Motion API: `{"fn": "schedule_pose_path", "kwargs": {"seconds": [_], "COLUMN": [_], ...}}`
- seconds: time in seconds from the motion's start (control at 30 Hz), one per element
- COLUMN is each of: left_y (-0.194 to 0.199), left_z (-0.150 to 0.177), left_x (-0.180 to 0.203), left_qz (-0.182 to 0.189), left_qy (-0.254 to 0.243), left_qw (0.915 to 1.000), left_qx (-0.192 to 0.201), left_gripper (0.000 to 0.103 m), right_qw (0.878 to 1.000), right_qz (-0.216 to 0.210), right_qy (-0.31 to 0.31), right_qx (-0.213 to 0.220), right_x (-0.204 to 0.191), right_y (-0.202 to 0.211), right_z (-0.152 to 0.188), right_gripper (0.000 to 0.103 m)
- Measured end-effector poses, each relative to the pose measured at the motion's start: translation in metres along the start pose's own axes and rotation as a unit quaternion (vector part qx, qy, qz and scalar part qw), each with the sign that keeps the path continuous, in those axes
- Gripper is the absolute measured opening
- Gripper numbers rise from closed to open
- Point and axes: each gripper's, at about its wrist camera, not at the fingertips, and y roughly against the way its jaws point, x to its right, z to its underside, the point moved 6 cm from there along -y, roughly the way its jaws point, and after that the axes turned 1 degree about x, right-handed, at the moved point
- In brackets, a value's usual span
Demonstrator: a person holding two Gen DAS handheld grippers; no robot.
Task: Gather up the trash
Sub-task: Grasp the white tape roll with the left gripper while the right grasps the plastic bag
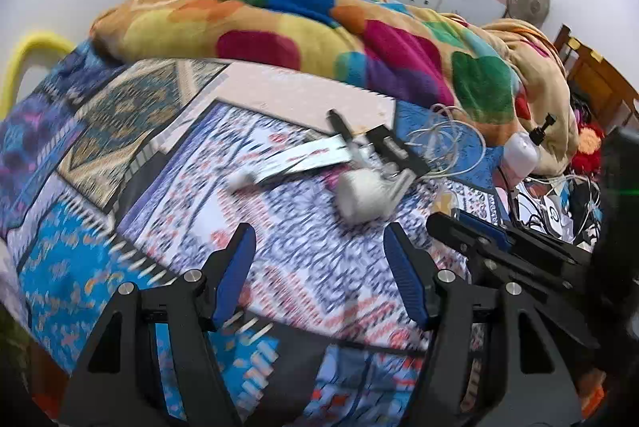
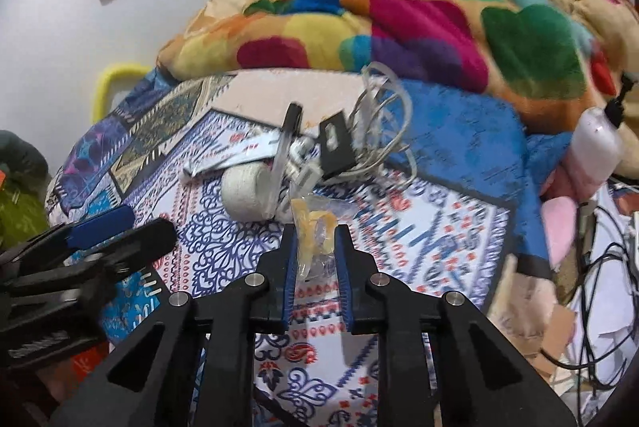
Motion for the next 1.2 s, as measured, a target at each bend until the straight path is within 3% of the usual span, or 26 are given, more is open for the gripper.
{"fn": "schedule_pose_path", "kwargs": {"seconds": [0.1, 0.3, 0.4, 0.47, 0.57, 0.63, 0.9, 1.2], "left_y": [-0.009, -0.030, -0.037, -0.039, -0.038, -0.036, -0.021, 0.041], "left_z": [-0.008, -0.019, -0.020, -0.019, -0.018, -0.017, -0.016, -0.024], "left_x": [0.011, 0.016, 0.018, 0.019, 0.019, 0.022, 0.030, 0.030], "left_qz": [-0.003, -0.009, -0.021, -0.029, -0.023, -0.009, -0.005, 0.002], "left_qy": [-0.009, 0.019, 0.017, 0.012, 0.008, 0.006, -0.020, -0.030], "left_qw": [0.9999, 0.9997, 0.9996, 0.9995, 0.9996, 0.9998, 0.9997, 0.9982], "left_qx": [0.005, 0.008, 0.008, 0.007, 0.014, 0.015, 0.016, 0.052], "left_gripper": [0.066, 0.063, 0.053, 0.051, 0.039, 0.024, 0.023, 0.023], "right_qw": [1.000, 0.999, 0.999, 0.999, 0.999, 0.999, 0.999, 0.998], "right_qz": [0.009, 0.007, 0.004, -0.001, -0.004, -0.003, 0.001, 0.001], "right_qy": [-0.010, -0.037, -0.044, -0.046, -0.044, -0.042, -0.031, -0.012], "right_qx": [0.011, 0.019, 0.019, 0.020, 0.023, 0.025, 0.030, 0.054], "right_x": [0.009, 0.024, 0.025, 0.025, 0.024, 0.024, 0.016, -0.006], "right_y": [0.008, 0.013, 0.011, 0.013, 0.014, 0.016, 0.026, 0.062], "right_z": [-0.002, -0.004, -0.004, -0.004, -0.004, -0.004, -0.007, -0.018], "right_gripper": [0.016, 0.016, 0.016, 0.017, 0.016, 0.017, 0.017, 0.016]}}
